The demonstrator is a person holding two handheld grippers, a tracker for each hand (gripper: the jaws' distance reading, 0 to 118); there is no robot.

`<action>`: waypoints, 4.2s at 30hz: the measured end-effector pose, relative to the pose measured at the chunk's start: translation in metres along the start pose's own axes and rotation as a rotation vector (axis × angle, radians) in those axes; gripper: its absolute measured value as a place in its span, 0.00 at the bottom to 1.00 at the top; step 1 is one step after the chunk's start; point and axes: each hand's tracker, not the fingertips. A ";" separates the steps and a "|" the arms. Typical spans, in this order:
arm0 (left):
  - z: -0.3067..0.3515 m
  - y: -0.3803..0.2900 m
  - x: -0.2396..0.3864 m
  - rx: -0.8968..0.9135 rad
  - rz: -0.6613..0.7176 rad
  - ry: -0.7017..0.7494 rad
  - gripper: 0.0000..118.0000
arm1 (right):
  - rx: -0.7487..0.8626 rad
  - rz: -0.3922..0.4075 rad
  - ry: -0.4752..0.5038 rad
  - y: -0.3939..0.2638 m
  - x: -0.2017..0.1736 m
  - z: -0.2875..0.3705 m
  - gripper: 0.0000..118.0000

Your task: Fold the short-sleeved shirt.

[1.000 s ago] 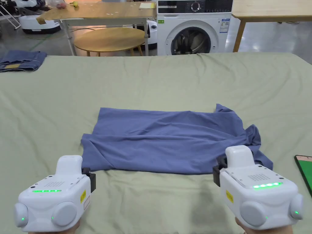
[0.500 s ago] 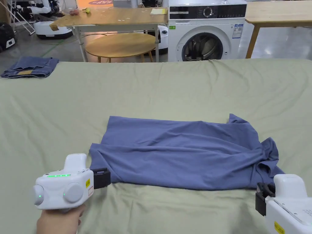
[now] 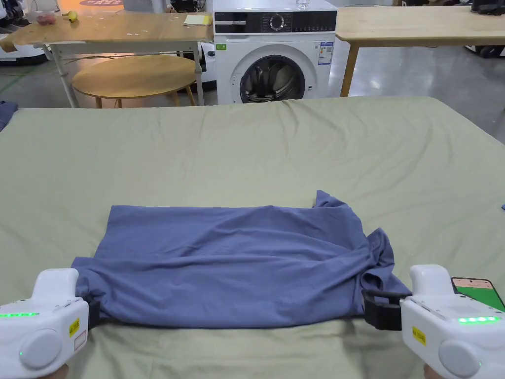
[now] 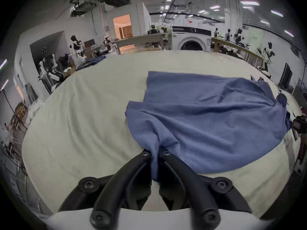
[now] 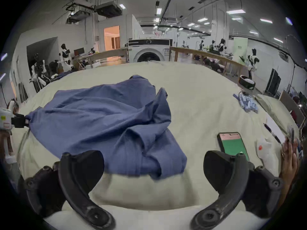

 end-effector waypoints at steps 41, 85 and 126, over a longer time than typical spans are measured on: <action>0.140 -0.028 -0.022 0.227 0.066 -0.101 0.99 | 0.154 0.082 0.132 0.017 -0.075 0.152 0.94; -0.077 0.095 -0.009 -0.084 -0.082 -0.059 0.00 | -0.308 0.037 -0.012 0.102 -0.024 -0.119 0.99; 0.155 -0.058 -0.031 0.192 0.045 -0.096 0.98 | 0.063 0.077 0.145 -0.026 -0.057 0.165 0.86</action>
